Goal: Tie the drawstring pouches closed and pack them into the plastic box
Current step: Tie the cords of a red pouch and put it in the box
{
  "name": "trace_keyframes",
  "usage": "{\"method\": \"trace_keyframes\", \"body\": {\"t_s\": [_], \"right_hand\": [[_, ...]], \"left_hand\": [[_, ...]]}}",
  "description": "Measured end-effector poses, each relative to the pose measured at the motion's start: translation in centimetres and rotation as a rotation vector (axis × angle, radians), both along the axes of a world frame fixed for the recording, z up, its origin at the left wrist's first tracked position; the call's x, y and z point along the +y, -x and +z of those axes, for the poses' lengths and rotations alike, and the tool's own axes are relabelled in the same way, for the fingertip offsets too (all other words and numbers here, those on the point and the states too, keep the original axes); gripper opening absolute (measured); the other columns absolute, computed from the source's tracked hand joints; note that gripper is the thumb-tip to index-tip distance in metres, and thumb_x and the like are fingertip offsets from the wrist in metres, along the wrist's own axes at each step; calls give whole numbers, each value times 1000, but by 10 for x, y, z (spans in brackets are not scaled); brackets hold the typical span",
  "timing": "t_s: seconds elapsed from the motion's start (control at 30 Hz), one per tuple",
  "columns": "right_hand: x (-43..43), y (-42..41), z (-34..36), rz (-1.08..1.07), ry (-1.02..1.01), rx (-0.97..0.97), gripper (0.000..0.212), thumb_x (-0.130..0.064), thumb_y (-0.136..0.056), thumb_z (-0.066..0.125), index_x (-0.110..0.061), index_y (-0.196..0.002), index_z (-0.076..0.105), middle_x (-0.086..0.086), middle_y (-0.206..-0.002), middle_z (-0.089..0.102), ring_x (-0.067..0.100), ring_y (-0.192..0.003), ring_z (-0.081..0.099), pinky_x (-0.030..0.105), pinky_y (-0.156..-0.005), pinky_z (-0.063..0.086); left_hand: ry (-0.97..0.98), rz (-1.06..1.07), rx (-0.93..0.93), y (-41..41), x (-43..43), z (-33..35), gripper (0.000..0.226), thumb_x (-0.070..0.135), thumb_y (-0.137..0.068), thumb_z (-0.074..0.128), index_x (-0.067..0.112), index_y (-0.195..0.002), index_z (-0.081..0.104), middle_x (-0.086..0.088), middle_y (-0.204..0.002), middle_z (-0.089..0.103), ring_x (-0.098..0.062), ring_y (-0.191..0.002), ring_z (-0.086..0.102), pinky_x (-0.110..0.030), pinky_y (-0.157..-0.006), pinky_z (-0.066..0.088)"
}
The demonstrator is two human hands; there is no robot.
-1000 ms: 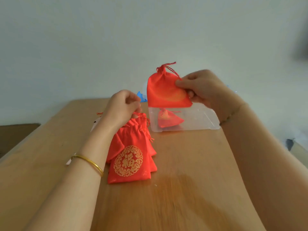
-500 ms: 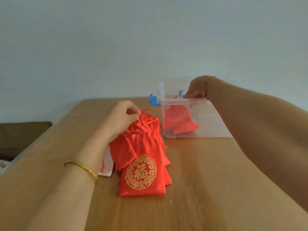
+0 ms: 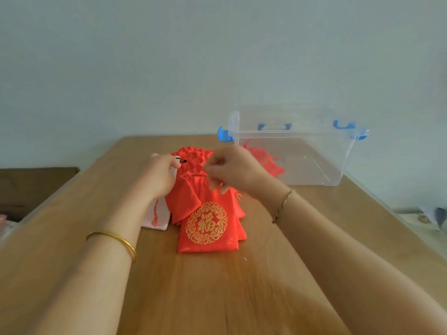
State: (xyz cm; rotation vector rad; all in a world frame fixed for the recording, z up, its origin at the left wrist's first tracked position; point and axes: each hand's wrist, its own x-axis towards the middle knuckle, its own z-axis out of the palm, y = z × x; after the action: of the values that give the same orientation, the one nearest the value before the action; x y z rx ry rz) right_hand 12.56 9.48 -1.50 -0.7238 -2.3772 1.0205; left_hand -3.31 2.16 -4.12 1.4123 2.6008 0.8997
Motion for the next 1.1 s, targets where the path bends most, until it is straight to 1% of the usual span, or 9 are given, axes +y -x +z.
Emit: {"method": "trace_keyframes", "body": {"t_s": [0.13, 0.3, 0.43, 0.57, 0.63, 0.77, 0.9, 0.97, 1.1], "right_hand": [[-13, 20, -26, -19, -138, -98, 14, -7, -85, 55, 3, -88, 65, 15, -68, 66, 18, -47, 55, 27, -52, 52], [-13, 34, -40, -85, -329, -150, 16, -15, -82, 61, -2, -90, 65, 13, -89, 66, 29, -89, 60, 38, -76, 49], [-11, 25, -39, -122, -192, 30, 25, -13, -81, 63, -3, -102, 54, 12, -98, 57, 31, -94, 57, 38, -74, 47], [-8, 1, -19, -20, -138, 210, 59, -18, -80, 68, -14, -132, 41, 4, -125, 47, 11, -92, 49, 24, -83, 41], [-6, -16, -9, 29, -152, 220, 43, -17, -83, 65, -16, -124, 52, -2, -114, 59, -5, -69, 50, 17, -71, 42], [10, -50, -7, -82, -123, 311, 11, -10, -83, 62, -20, -87, 63, -13, -67, 56, 1, -57, 52, 20, -60, 40], [33, -86, -17, -249, -62, 317, 7, -6, -84, 61, -11, -86, 65, 1, -69, 60, 14, -60, 53, 33, -57, 45], [42, -100, -23, -304, -44, 290, 8, -5, -85, 59, -6, -90, 66, 13, -76, 64, 22, -64, 57, 40, -58, 50], [54, -111, -30, -345, -3, 243, 10, -7, -86, 59, -9, -93, 66, 10, -81, 64, 21, -70, 58, 40, -65, 53]], "left_hand": [[8, -11, -32, 0, 0, -16, 35, 4, -81, 64, 11, -114, 59, -17, -123, 47, -33, -109, 54, -38, -97, 42], [-127, 7, 33, -1, 1, -24, 7, 10, -76, 67, 16, -80, 64, -11, -101, 62, -28, -90, 60, -30, -71, 40], [-160, -43, -12, -2, -6, -11, 19, 13, -75, 69, 23, -67, 55, -5, -87, 63, -25, -85, 61, -36, -73, 47], [-237, -240, -50, -24, -14, 24, 20, 8, -76, 68, 23, -71, 54, 1, -78, 62, -22, -81, 61, -39, -77, 49], [-277, -331, -40, -40, -14, 39, 19, 9, -77, 68, 22, -74, 56, -1, -78, 64, -19, -76, 61, -34, -73, 48], [-307, -478, -131, -70, 2, 42, 18, 12, -78, 69, 25, -80, 57, 1, -81, 63, -15, -76, 60, -32, -75, 48], [-222, -501, -202, -87, 26, 20, 13, 17, -82, 67, 23, -91, 59, 5, -87, 64, -13, -85, 62, -31, -83, 50], [-187, -487, -183, -91, 36, 11, 8, 14, -84, 63, 20, -89, 62, 4, -82, 65, -13, -79, 63, -32, -79, 51], [-134, -435, -93, -95, 49, 3, 11, 10, -85, 59, 16, -89, 68, 4, -82, 66, -11, -77, 60, -22, -68, 44]]}}
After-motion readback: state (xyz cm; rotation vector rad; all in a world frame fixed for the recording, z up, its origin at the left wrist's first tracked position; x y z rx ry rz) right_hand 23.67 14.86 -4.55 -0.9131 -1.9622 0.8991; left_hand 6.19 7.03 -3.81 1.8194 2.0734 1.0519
